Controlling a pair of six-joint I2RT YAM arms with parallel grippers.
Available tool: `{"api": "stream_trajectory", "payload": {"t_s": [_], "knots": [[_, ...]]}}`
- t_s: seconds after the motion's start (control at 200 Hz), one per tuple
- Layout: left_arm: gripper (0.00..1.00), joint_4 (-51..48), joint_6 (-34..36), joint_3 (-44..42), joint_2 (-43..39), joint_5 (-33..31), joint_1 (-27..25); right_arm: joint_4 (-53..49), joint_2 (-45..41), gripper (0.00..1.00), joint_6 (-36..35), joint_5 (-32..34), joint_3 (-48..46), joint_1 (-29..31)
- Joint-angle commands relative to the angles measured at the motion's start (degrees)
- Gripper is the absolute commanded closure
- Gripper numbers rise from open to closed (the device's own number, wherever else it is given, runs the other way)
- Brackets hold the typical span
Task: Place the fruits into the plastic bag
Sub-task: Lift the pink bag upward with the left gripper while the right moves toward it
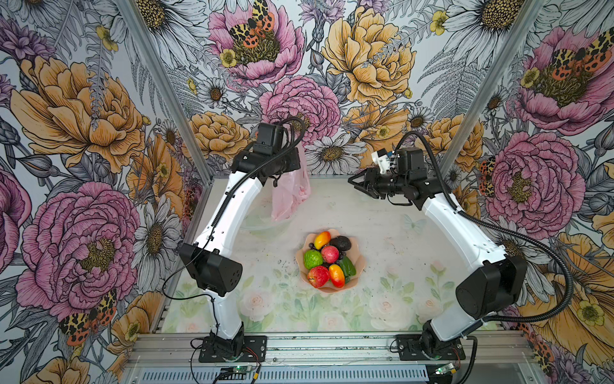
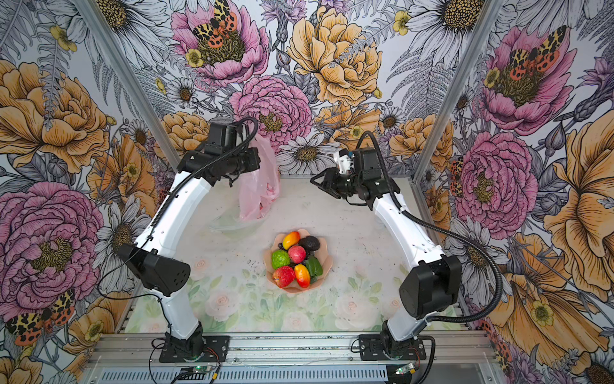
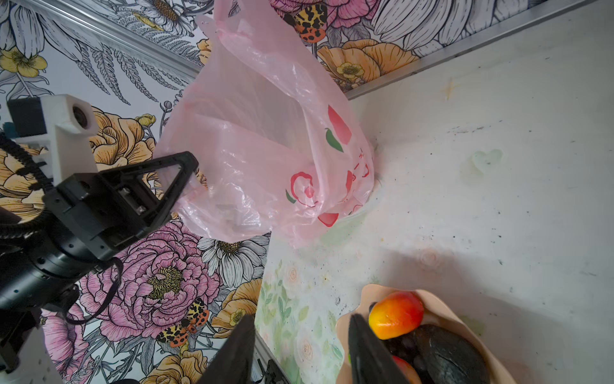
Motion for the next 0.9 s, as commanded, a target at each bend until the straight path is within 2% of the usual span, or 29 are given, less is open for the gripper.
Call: {"api": "stream_trajectory", "payload": {"t_s": [0.0, 0.105, 0.175, 0.255, 0.42, 0.61, 0.73, 0.891], "knots": [[1.0, -1.9, 5.7, 0.2, 1.5, -0.5, -4.3, 0.6, -4.4, 0.52, -0.7, 1.8, -3.8, -2.3], [1.0, -1.8, 7.8, -1.1, 1.9, -0.2, -8.5, 0.5, -7.3, 0.52, -0.8, 2.5, -7.5, -3.8], [1.0, -1.9, 7.4, -2.1, 1.6, 0.0, -9.5, 0.4, -8.2, 0.5, -2.1, 2.6, -8.7, -3.8], [1.0, -1.9, 6.4, -3.3, 0.6, 1.0, -9.2, -0.5, -8.2, 0.48, -2.8, 3.1, -9.7, -3.7], [1.0, -1.8, 6.0, -6.2, -2.1, 2.8, -8.3, -5.9, -6.3, 0.39, -7.8, 8.3, -6.9, -2.2], [1.0, -1.8, 6.0, -9.0, -3.0, 3.2, -8.2, -15.0, -1.1, 0.18, -13.1, 16.8, 0.7, -0.9], [1.0, -1.9, 6.0, -9.4, -5.1, 3.4, -8.0, -18.2, 1.6, 0.15, -12.3, 20.4, 1.2, -0.9], [1.0, -1.8, 5.6, -9.6, -5.4, 4.2, -7.2, -18.0, 3.7, 0.15, -11.4, 20.9, -1.3, -0.5]]}}
